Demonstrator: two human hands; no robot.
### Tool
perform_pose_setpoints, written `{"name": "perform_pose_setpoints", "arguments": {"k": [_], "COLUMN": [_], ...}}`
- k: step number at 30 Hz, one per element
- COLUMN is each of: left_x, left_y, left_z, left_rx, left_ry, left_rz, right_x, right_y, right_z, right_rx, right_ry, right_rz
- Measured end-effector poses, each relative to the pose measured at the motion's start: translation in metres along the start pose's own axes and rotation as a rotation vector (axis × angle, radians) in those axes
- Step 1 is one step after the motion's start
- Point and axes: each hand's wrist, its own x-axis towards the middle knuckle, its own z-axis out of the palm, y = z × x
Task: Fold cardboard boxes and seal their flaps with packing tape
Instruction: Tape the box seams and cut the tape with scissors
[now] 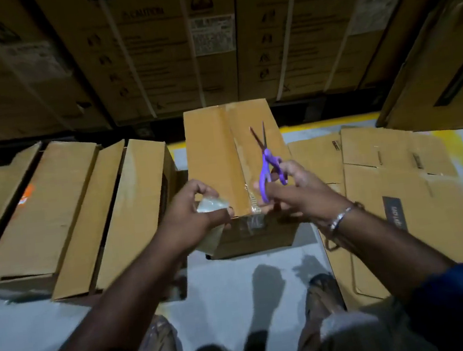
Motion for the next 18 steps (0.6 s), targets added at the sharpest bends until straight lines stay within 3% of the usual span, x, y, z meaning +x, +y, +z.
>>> {"name": "perform_pose_setpoints", "arguments": {"k": [4,10,14,18], "left_x": [-0.019,-0.007,0.007,0.018], "left_y": [-0.016,-0.008,-0.010,-0.014], "left_z": [0.025,0.034,0.034,0.035], "left_rx": [0.073,0.320,0.363,0.368], "left_ry": [0.006,0.018,0.012,-0.020], "left_rz": [0.061,0.131,0.123,0.116], "right_x": [-0.022,0.006,0.029,0.044], "right_y": [0.023,0.027,0.033,0.036], "right_z": [0.016,0.026,0.029,0.022], "right_rx": [-0.108,-0.396,-0.588,-0.615], "right_ry": [-0.040,0.081,0.149,0.149], "right_rz": [-0.099,-0.337,-0.388,-0.370]}}
